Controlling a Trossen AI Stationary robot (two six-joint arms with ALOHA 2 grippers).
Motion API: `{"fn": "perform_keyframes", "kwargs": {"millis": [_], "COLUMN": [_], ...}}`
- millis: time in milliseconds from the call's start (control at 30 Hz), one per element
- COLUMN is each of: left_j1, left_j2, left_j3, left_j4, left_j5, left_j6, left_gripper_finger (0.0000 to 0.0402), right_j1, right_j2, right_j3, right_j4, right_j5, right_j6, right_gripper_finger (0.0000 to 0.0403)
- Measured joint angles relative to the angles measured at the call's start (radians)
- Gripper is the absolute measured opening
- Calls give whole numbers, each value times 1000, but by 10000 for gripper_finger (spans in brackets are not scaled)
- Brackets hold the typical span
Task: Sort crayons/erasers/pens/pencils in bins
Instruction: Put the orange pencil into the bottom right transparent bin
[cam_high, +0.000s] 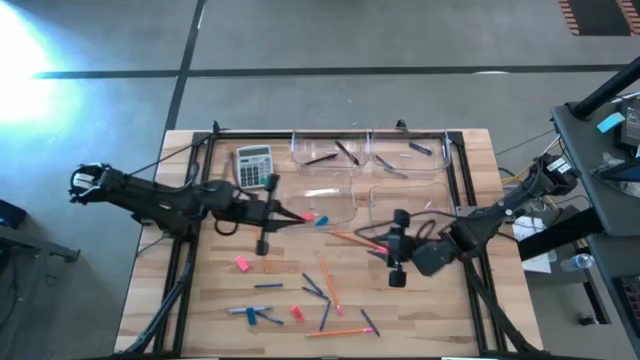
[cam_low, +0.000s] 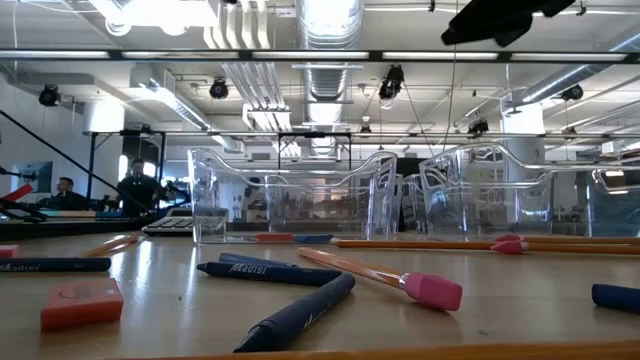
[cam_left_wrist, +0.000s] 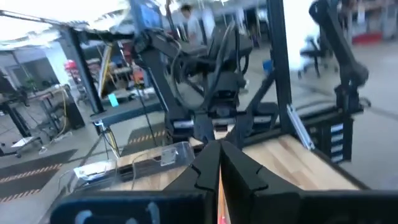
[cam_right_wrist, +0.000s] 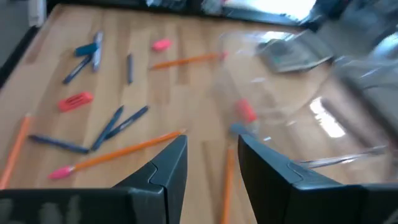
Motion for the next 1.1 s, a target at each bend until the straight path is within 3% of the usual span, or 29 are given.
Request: {"fn": "perform_keyframes", "kwargs": {"millis": [200, 333, 533, 800, 1100], "left_j1": [-5, -5, -5, -5, -5], "left_j2": [-164, -252, -338, -298, -251], "left_j3": [-228, -287, -322, -321, -303], "left_j4": [223, 260, 260, 260, 264], "left_j5": [-1, -2, -2, -2, -2], "left_j6": [-17, -31, -37, -61, -61], "left_gripper_finger": [0, 0, 0, 0, 0], "right_j1": [-163, -222, -293, -350, -356], "right_j2": [50, 92, 139, 284, 495], "right_j3": [3, 3, 5, 16, 270], "right_j4": [-4, -3, -5, -14, -350], "right_j5": [-273, -371, -382, -422, -379], "right_j6": [8, -62, -40, -3, -18], "right_gripper_finger": [135, 150, 196, 230, 226]}}
